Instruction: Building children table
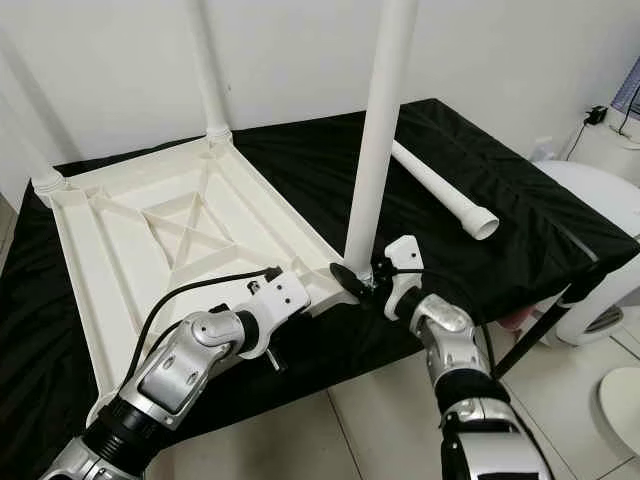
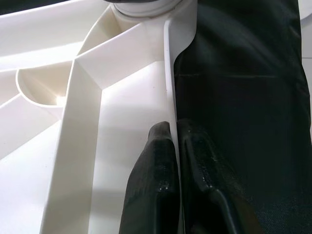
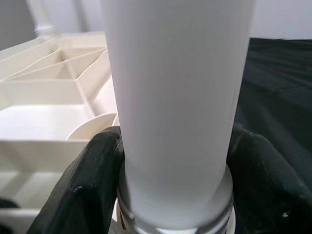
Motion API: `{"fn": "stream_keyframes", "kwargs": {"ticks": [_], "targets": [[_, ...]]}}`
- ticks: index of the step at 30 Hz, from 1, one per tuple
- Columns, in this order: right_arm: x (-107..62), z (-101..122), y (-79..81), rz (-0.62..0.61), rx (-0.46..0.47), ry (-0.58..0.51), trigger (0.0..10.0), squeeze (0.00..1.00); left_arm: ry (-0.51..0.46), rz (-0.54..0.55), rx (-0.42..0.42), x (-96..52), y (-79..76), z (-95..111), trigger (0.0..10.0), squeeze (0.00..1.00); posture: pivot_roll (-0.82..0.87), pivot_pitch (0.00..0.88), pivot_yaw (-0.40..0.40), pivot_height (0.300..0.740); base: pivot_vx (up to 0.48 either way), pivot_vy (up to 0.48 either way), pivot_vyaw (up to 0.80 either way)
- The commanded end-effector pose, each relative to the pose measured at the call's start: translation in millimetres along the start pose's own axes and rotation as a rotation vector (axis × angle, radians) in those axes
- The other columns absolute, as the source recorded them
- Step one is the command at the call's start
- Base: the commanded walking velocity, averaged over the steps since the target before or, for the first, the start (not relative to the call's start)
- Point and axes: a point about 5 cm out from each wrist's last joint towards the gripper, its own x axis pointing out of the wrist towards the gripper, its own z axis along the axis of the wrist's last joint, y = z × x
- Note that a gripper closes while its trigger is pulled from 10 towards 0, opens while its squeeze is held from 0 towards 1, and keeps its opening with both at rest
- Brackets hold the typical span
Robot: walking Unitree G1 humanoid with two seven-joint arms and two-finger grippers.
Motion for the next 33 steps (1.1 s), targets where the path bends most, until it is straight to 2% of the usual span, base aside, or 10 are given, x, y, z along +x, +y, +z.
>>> {"fn": "stream_keyframes", "kwargs": {"ticks": [1, 8, 11, 12, 14, 17, 20, 22, 30, 33], "targets": [[-5.7, 1.3, -8.9, -0.132, 0.031, -0.034, 10.0, 0.0, -0.023, -0.009, 0.016, -0.8, -4.6, 4.6, 10.0, 0.0, -0.12, 0.058, 0.05, 0.74, 0.0, 0.0, 0.0], [-2.1, 1.8, 3.6, -0.202, 0.049, -0.084, 10.0, 0.0, -0.023, -0.008, 0.016, -0.5, -4.3, 4.4, 10.0, 0.0, -0.12, 0.059, 0.05, 0.74, 0.0, 0.0, 0.0], [0.0, 2.0, 10.6, -0.235, 0.021, -0.084, 10.0, 0.0, -0.025, -0.008, 0.017, -0.2, -4.3, 5.0, 10.0, 0.0, -0.12, 0.06, 0.051, 0.74, 0.0, 0.0, 0.0], [2.5, 1.5, 13.5, -0.288, 0.027, -0.076, 10.0, 0.0, -0.026, -0.008, 0.018, 0.0, -3.9, 5.2, 10.0, 0.0, -0.12, 0.062, 0.054, 0.74, 0.0, 0.0, 0.0], [3.3, 1.5, 14.9, -0.304, 0.027, -0.073, 10.0, 0.0, -0.026, -0.009, 0.018, 0.1, -3.8, 5.3, 10.0, 0.0, -0.12, 0.062, 0.054, 0.74, 0.0, 0.0, 0.0], [9.0, 3.3, 27.2, -0.377, 0.041, -0.08, 10.0, 0.0, -0.026, -0.011, 0.021, -0.4, -4.0, 5.1, 10.0, 0.0, -0.12, 0.063, 0.052, 0.74, 0.0, 0.0, 0.0], [11.0, 3.3, 31.7, -0.43, 0.058, -0.08, 10.0, 0.0, -0.026, -0.011, 0.021, -0.6, -3.9, 5.0, 10.0, 0.0, -0.12, 0.062, 0.049, 0.74, 0.0, 0.0, 0.0], [13.0, 3.2, 38.9, -0.547, 0.079, -0.072, 10.0, 0.0, -0.025, -0.008, 0.02, -0.6, -3.6, 4.9, 10.0, 0.0, -0.12, 0.061, 0.045, 0.74, 0.0, 0.0, 0.0], [15.3, 6.9, 48.9, -0.673, 0.064, -0.072, 10.0, 0.0, -0.027, -0.006, 0.017, 0.0, -3.8, 5.5, 10.0, 0.0, -0.12, 0.061, 0.043, 0.74, 0.0, 0.0, 0.0], [16.1, 8.0, 50.7, -0.686, 0.062, -0.075, 10.0, 0.0, -0.028, -0.005, 0.017, 0.1, -3.8, 5.6, 10.0, 0.0, -0.12, 0.063, 0.041, 0.74, 0.0, 0.0, 0.0]]}}
